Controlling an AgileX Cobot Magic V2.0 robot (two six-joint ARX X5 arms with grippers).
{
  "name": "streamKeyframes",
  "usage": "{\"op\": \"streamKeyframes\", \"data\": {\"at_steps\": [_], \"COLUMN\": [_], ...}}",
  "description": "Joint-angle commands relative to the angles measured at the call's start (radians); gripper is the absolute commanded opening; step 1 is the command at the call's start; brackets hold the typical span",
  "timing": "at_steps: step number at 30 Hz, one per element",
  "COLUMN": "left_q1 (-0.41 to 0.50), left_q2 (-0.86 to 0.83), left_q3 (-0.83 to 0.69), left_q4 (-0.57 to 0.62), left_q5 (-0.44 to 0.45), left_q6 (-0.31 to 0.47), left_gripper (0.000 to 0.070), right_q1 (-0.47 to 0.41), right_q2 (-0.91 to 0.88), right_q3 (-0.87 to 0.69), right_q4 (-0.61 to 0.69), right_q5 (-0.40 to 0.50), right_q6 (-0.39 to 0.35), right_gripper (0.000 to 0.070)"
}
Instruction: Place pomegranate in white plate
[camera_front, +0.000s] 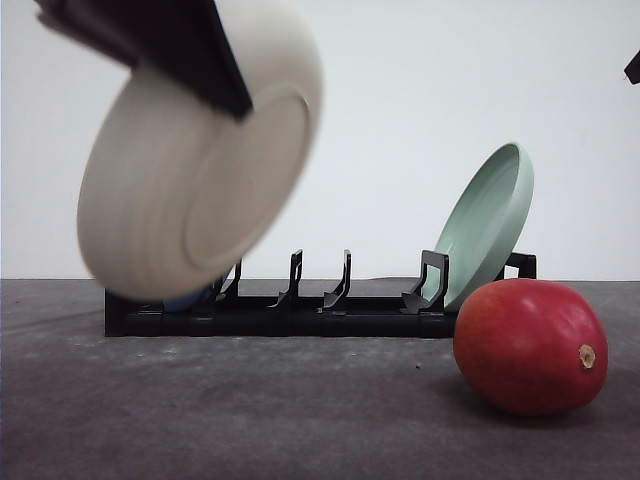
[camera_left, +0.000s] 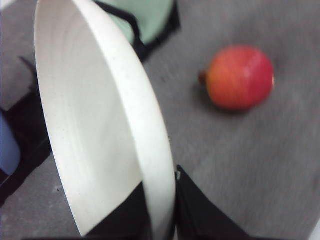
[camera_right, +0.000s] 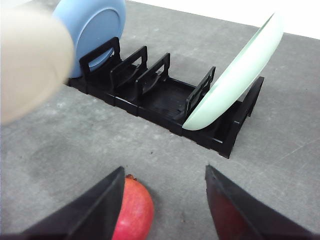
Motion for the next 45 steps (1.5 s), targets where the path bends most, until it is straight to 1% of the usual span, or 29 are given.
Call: {"op": "streamKeyframes", "data": {"at_steps": [1, 4, 8, 13, 16, 26, 35, 36, 37, 39, 41, 42, 45], "left_q1": [-0.024, -0.049, -0.072, -0.092, -0.1, -0.119, -0.119, -0.119, -0.119, -0.119, -0.119, -0.119, -0.12], "left_q2": [0.046, 0.129, 0.245, 0.357, 0.396, 0.419, 0.419, 0.419, 0.419, 0.419, 0.419, 0.419, 0.419], "left_q3": [0.009, 0.012, 0.033, 0.039, 0.039, 0.039, 0.039, 0.039, 0.039, 0.039, 0.039, 0.039, 0.039], "left_q4": [0.009, 0.011, 0.018, 0.06, 0.065, 0.055, -0.029, -0.03, -0.029, -0.021, -0.017, -0.017, -0.018], "left_q5": [-0.033, -0.083, -0.126, -0.179, -0.18, -0.178, -0.177, -0.176, -0.175, -0.175, -0.175, -0.175, -0.173], "left_q6": [0.106, 0.196, 0.294, 0.466, 0.51, 0.512, 0.511, 0.511, 0.51, 0.508, 0.507, 0.505, 0.494], "left_gripper": [0.0011, 0.0011, 0.001, 0.001, 0.0011, 0.0029, 0.0033, 0.0045, 0.0071, 0.0156, 0.0222, 0.0239, 0.0243], "right_q1": [0.005, 0.005, 0.005, 0.005, 0.005, 0.005, 0.005, 0.005, 0.005, 0.005, 0.005, 0.005, 0.005], "right_q2": [0.002, 0.002, 0.002, 0.002, 0.002, 0.002, 0.002, 0.002, 0.002, 0.002, 0.002, 0.002, 0.002], "right_q3": [0.012, 0.012, 0.012, 0.012, 0.012, 0.012, 0.012, 0.012, 0.012, 0.012, 0.012, 0.012, 0.012], "right_q4": [0.006, 0.006, 0.006, 0.008, 0.014, 0.017, 0.022, 0.022, 0.022, 0.022, 0.022, 0.022, 0.022], "right_q5": [0.002, 0.002, 0.002, 0.002, 0.002, 0.002, 0.002, 0.002, 0.002, 0.002, 0.002, 0.002, 0.002], "right_q6": [-0.005, -0.005, -0.005, -0.005, -0.005, -0.005, -0.005, -0.005, -0.005, -0.005, -0.005, -0.005, -0.006], "right_gripper": [0.0325, 0.0325, 0.0325, 0.0325, 0.0325, 0.0325, 0.0325, 0.0325, 0.0325, 0.0325, 0.0325, 0.0325, 0.0325]}}
